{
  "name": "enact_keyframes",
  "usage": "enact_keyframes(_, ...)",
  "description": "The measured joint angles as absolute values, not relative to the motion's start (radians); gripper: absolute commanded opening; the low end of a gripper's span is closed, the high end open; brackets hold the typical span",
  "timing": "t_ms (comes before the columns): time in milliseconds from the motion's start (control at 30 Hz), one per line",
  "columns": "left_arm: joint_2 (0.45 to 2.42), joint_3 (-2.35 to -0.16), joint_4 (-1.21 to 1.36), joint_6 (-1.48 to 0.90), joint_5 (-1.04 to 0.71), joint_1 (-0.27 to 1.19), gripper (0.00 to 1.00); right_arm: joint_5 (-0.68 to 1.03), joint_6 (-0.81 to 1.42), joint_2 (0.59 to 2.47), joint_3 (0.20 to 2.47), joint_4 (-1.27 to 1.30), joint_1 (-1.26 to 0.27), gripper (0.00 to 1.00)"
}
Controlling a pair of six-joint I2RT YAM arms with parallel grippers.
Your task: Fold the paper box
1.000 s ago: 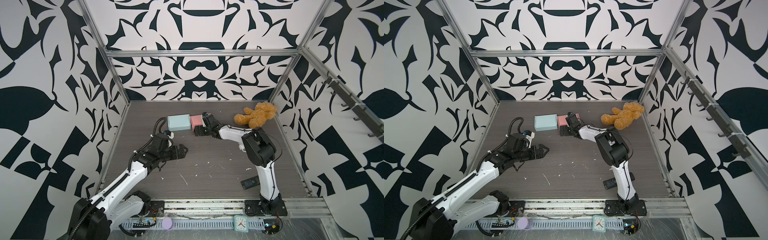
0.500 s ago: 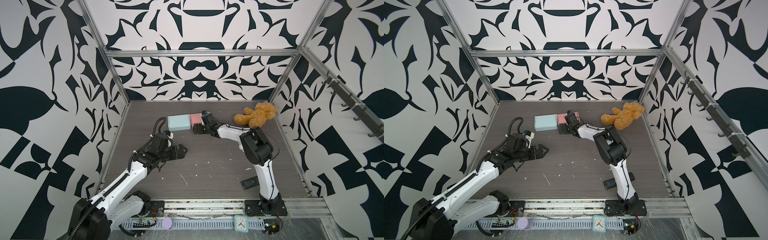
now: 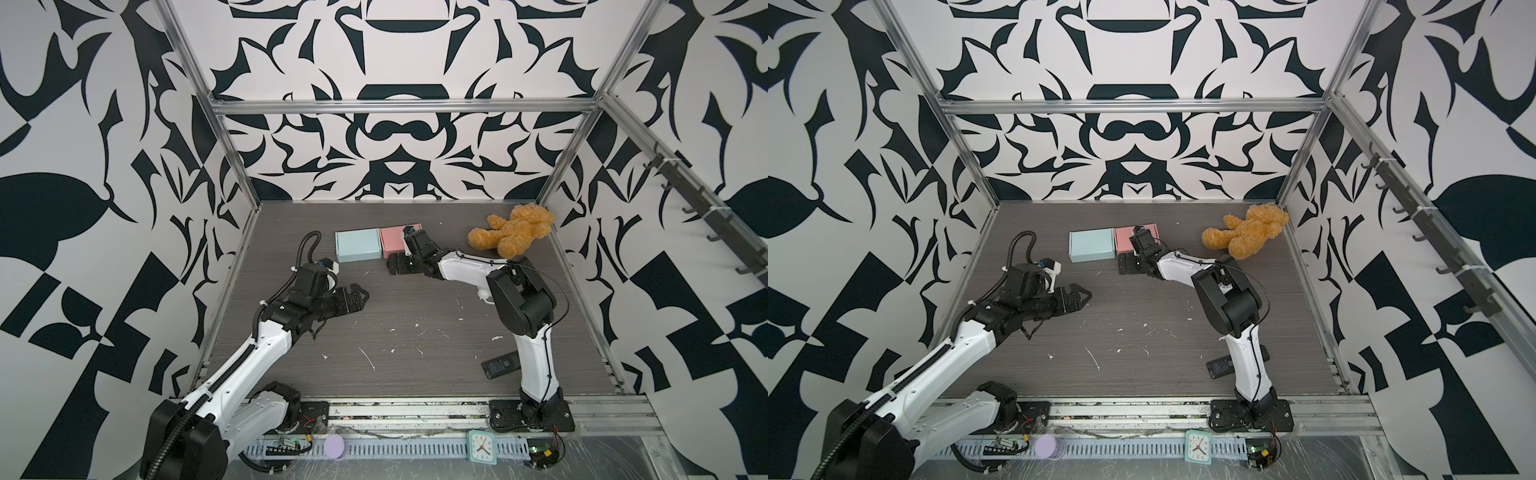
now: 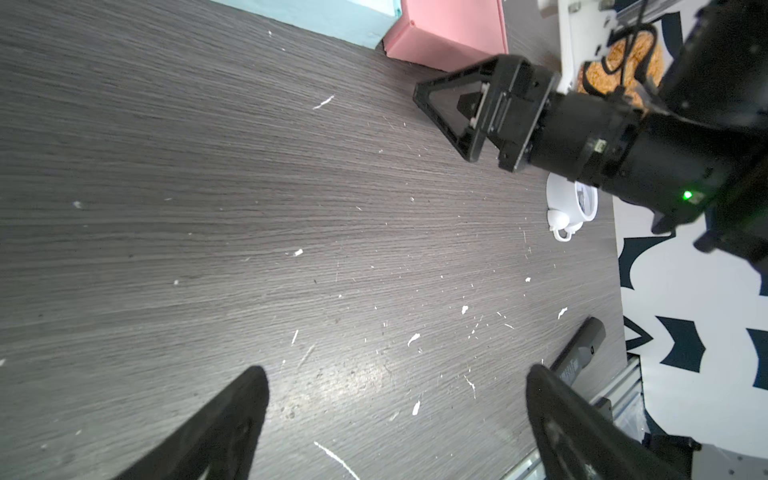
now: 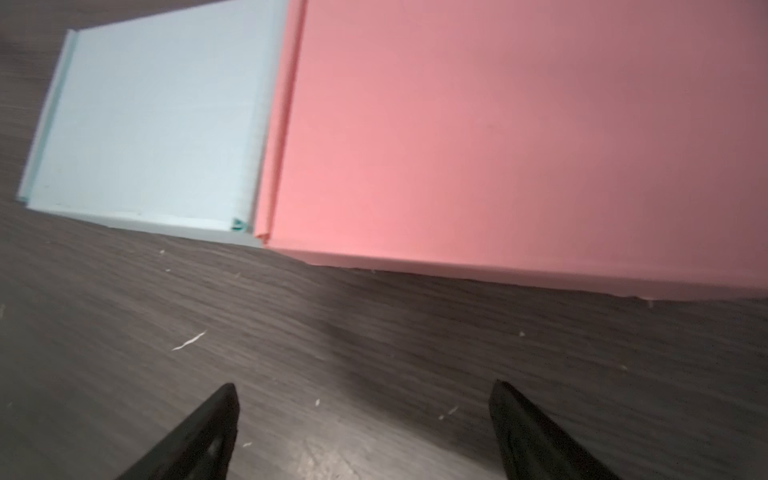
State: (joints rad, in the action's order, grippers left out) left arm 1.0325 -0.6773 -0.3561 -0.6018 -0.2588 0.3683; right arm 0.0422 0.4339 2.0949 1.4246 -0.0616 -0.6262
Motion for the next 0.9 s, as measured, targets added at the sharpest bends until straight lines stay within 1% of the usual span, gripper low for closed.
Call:
enact_keyframes(167,1.055,-0.656,-0.311,-0.603,-0.342,0.258,1.00,0.059,0.418,2.093,1.485,-0.093,-0.649,0.96)
enact_keyframes(300,1.138,-0.678,-0.267,-0.603,-0.394,0.206,1.00,0.073,0.402,2.093,1.540,-0.115,-0.651,0.96)
enact_keyframes(400,1.219,-0.721,-0.236,-0.608,-0.430,0.195,0.99,0.083,0.383,2.098,1.596,-0.132,-0.649,0.96)
enact_keyframes(500,1.248,-0.743,-0.199,-0.616,-0.454,0.194,0.99,0.094,0.364,2.121,1.669,-0.142,-0.643,0.96)
enact_keyframes(700,1.236,-0.744,-0.184,-0.621,-0.462,0.191,0.99,0.115,0.341,2.223,1.790,-0.163,-0.622,0.96)
enact_keyframes(900,1.195,-0.744,-0.197,-0.612,-0.461,0.176,1.00,0.121,0.326,2.301,1.836,-0.172,-0.596,0.96)
